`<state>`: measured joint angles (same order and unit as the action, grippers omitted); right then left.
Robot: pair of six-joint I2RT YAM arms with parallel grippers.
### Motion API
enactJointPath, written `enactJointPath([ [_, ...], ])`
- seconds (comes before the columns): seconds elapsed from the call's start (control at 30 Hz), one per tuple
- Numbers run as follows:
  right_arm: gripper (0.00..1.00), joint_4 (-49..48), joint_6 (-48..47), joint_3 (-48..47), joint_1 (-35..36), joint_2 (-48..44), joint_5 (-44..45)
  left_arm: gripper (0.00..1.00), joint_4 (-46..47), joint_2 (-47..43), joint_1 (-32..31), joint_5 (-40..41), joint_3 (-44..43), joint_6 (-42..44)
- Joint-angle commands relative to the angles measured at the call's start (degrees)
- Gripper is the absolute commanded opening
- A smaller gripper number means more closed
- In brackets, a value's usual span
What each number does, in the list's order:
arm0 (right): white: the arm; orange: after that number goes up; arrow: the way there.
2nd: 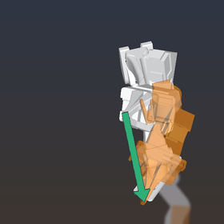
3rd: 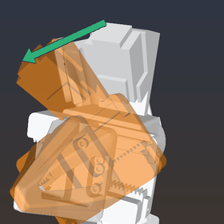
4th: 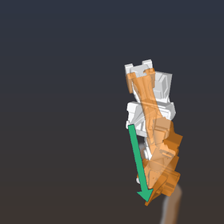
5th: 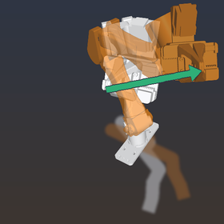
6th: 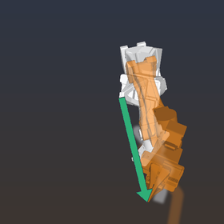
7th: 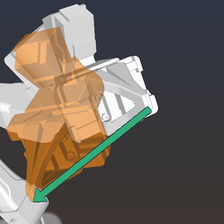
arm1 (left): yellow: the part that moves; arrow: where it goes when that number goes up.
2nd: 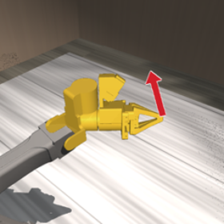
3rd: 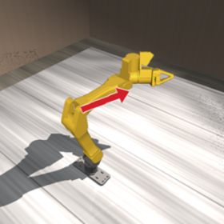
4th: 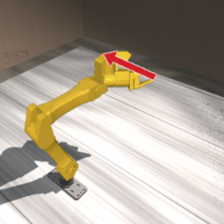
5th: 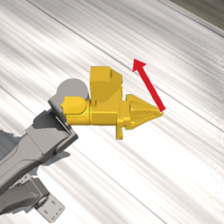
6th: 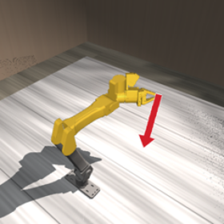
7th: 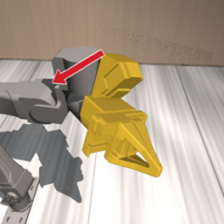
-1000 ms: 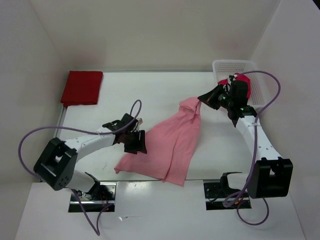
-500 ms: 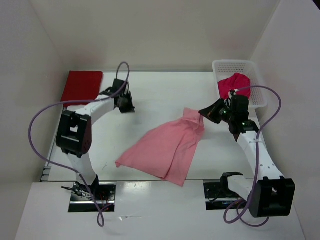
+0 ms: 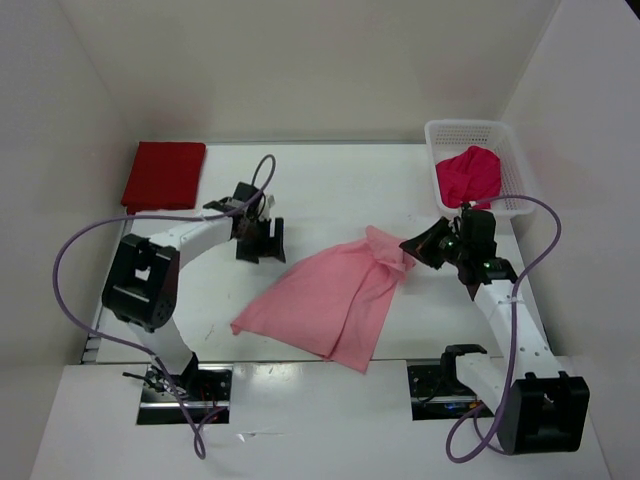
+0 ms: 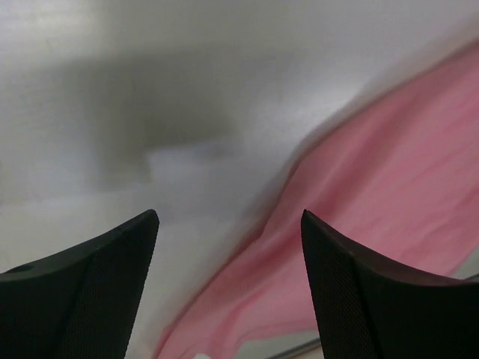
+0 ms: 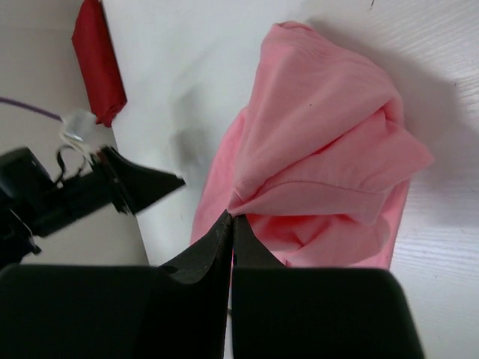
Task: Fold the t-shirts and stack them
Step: Flatten out the tshirt
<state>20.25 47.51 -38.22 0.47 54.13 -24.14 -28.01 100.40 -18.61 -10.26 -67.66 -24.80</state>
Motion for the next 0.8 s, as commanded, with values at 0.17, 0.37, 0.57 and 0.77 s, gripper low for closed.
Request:
enactJointPath([
  [0.17, 0.00, -4.2, -1.9, -1.3, -0.9, 3.0, -3.1, 0.82, -2.5, -8.0, -2.7, -3.9, 12.5, 0.4],
  [0.37, 0.00, -4.7, -1.9, -0.2, -0.9, 3.0, -3.7, 0.67, -0.4, -8.6, -3.4, -10.7, 14.3, 1.5],
  [0.57, 0.00, -4.7, -1.9, 0.9, -0.9, 3.0, -3.7, 0.63, 0.8, -6.4, -4.4, -14.6, 14.3, 2.9],
  [0.77, 0.00, -4.7, -1.9, 0.9, -0.9, 2.5, -3.7, 0.20, 2.3, -5.4, -4.4, -14.1, 15.5, 1.9],
])
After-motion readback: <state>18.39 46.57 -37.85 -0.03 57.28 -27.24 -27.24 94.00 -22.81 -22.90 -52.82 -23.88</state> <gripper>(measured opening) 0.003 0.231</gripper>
